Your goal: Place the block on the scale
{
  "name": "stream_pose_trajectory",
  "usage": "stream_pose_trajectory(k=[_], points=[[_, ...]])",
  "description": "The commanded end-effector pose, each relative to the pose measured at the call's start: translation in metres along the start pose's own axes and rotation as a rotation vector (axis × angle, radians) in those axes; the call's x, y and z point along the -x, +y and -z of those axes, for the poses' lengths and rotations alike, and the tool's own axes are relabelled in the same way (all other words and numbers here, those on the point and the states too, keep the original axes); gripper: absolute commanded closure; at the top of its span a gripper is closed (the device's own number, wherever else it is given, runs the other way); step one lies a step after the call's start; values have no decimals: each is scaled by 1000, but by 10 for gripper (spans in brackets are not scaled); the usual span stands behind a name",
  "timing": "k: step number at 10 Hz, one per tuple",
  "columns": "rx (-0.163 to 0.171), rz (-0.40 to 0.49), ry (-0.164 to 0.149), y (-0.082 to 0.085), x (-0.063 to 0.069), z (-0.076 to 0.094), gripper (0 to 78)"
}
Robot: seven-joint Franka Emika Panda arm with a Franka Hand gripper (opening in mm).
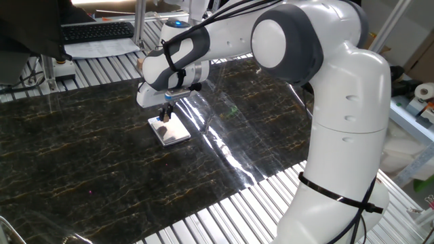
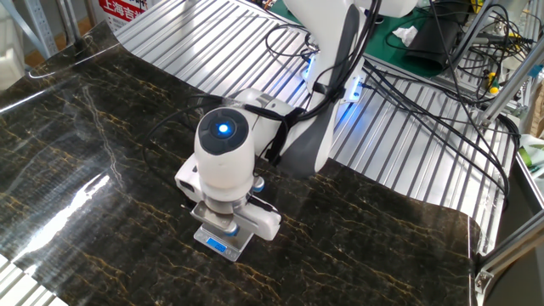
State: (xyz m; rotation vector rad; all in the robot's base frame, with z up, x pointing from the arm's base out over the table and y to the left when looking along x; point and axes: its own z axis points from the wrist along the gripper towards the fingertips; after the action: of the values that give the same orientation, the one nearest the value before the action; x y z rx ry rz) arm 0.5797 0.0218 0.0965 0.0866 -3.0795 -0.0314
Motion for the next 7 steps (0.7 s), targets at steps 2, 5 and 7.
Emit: stream_pose_trajectory(k=[2,5,7], points=[[5,-34,-25,0,1,2,764],[-2,-35,-33,-2,0,2,764],[4,-6,-27,-9,-11,8,764]])
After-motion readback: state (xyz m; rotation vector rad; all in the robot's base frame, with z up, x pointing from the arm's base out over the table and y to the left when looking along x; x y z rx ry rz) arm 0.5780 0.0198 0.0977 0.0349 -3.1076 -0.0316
